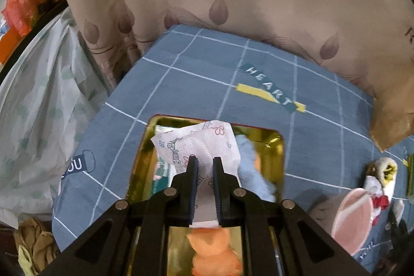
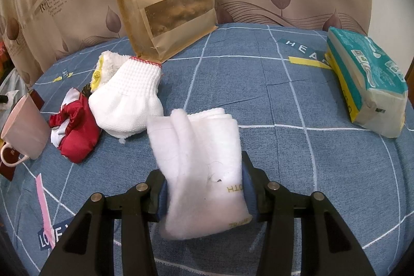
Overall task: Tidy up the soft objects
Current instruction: 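Carry the floral pad with the left gripper into the tin tray and release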
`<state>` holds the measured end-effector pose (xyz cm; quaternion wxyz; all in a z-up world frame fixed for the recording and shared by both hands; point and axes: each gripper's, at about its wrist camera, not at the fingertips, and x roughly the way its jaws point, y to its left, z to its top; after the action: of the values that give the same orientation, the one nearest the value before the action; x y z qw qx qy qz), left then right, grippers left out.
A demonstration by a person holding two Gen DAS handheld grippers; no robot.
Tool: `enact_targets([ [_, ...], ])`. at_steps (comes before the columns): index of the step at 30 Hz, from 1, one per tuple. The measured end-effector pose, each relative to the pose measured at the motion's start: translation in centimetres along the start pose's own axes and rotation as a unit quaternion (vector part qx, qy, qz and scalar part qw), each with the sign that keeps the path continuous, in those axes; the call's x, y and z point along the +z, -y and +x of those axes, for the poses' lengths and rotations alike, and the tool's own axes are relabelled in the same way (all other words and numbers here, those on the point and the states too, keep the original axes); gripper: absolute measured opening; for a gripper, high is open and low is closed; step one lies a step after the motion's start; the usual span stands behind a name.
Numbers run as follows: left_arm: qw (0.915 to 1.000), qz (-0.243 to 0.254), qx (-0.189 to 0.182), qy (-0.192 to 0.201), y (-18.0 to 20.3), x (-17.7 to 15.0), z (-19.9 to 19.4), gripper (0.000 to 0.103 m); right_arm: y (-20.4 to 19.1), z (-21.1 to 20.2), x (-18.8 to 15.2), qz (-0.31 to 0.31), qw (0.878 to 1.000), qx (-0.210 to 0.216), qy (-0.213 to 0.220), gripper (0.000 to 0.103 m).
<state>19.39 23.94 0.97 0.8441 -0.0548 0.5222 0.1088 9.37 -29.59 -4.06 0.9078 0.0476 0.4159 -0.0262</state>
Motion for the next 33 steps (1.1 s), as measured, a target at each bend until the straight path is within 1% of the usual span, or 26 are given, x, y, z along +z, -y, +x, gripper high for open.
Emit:
enact_targets([
  [5, 0.9999, 0.003, -0.008, -0.006, -1.1, 0.3, 1.7, 0.011, -0.1, 0.0, 0.0, -0.003, 1.0, -0.004, -0.001, 0.046],
  [9, 0.9999, 0.012, 0.003, -0.008, -1.6, 0.3, 2.7, 0.011, -0.2, 0.1, 0.0, -0.006, 1.0, -0.008, -0.002, 0.046],
  [14, 0.9999, 0.006, 0.008, -0.012, -2.7, 0.5, 3.7, 0.012, -0.4, 0.1, 0.0, -0.01, 1.0, -0.012, -0.003, 0.046],
  [16, 0.9999, 0.008, 0.005, -0.011, -3.0, 0.5, 3.9, 0.014, -0.4, 0.1, 0.0, -0.011, 1.0, -0.013, -0.003, 0.046],
  [18, 0.9999, 0.008, 0.01, -0.01, -3.2, 0.4, 4.0, 0.015, -0.5, 0.1, 0.0, -0.013, 1.0, -0.015, -0.003, 0.046],
  [19, 0.9999, 0.008, 0.009, -0.01, -3.2, 0.3, 4.0, 0.018, -0.5, 0.1, 0.0, -0.014, 1.0, -0.016, -0.003, 0.046],
  [20, 0.9999, 0.008, 0.008, -0.009, -3.3, 0.3, 4.0, 0.025, -0.5, 0.1, 0.0, -0.015, 1.0, -0.017, -0.003, 0.046],
  [22, 0.9998, 0.008, 0.013, -0.009, -3.4, 0.3, 3.9, 0.03, -0.5, 0.2, 0.0, -0.017, 1.0, -0.019, -0.004, 0.046],
  [23, 0.9999, 0.01, 0.01, -0.007, -3.3, 0.3, 3.7, 0.035, -0.6, 0.2, 0.1, -0.018, 1.0, -0.02, -0.004, 0.046],
  [25, 0.9998, 0.014, 0.008, -0.008, -3.2, 0.3, 3.5, 0.043, -0.6, 0.2, 0.0, -0.019, 1.0, -0.022, -0.004, 0.046],
  [28, 0.9997, 0.023, 0.003, -0.003, -3.1, 0.1, 2.6, 0.043, -0.7, 0.2, 0.0, -0.021, 0.999, -0.024, -0.005, 0.046],
  [33, 0.9995, 0.017, -0.004, 0.028, -3.1, -0.3, -0.5, 0.044, -0.8, 0.2, 0.0, -0.024, 0.999, -0.026, -0.005, 0.047],
])
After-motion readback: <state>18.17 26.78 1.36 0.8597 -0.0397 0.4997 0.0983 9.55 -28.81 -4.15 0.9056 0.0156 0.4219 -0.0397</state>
